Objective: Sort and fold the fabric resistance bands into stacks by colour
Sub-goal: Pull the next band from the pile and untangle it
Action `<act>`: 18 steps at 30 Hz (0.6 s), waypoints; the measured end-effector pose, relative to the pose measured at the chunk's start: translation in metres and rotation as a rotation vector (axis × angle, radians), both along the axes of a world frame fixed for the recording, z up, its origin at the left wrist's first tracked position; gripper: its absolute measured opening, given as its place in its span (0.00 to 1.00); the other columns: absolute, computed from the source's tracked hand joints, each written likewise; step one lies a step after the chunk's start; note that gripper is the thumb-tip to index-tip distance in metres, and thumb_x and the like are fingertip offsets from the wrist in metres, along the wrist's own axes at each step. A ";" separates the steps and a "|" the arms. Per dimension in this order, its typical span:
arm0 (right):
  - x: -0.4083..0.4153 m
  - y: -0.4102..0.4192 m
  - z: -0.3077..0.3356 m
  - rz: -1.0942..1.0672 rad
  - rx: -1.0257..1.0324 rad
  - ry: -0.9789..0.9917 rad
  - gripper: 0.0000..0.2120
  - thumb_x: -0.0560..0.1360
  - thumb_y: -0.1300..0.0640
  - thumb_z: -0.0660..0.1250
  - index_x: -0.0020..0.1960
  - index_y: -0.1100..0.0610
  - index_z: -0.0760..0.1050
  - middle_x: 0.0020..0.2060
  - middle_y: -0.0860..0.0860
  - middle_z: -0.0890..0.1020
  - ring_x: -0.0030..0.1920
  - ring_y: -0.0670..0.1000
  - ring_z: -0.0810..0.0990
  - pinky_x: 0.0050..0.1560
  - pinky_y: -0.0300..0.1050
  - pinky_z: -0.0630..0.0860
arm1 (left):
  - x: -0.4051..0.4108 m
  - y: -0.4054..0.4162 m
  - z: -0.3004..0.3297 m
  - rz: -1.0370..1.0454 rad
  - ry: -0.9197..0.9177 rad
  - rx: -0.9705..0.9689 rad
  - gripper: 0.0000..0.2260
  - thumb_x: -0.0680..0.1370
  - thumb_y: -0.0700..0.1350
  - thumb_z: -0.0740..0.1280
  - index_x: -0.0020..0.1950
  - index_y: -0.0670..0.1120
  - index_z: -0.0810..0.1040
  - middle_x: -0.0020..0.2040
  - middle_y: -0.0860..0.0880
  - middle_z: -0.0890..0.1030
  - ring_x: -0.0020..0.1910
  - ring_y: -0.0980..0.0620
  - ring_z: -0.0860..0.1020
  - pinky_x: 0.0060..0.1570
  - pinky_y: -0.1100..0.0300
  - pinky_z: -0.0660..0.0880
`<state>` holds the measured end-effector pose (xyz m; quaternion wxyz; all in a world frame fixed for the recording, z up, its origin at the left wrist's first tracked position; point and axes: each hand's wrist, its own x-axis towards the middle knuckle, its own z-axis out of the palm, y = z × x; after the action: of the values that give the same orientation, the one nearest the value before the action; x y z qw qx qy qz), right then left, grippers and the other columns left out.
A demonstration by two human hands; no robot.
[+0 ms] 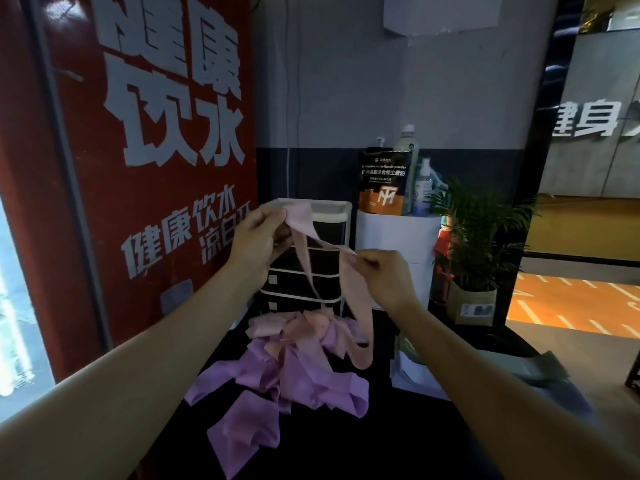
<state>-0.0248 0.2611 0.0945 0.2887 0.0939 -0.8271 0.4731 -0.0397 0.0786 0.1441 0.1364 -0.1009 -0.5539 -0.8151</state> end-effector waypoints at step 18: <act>0.054 0.043 0.000 0.054 -0.161 -0.051 0.10 0.75 0.68 0.60 0.39 0.76 0.71 0.33 0.71 0.73 0.36 0.52 0.70 0.38 0.56 0.74 | 0.053 0.067 -0.042 -0.153 0.277 -0.692 0.15 0.71 0.40 0.73 0.54 0.48 0.73 0.48 0.53 0.74 0.46 0.59 0.75 0.40 0.73 0.74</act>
<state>0.0292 0.3041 0.0947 0.2613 0.0802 -0.7906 0.5479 0.0129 0.1453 0.1016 0.1064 -0.2912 -0.7638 -0.5661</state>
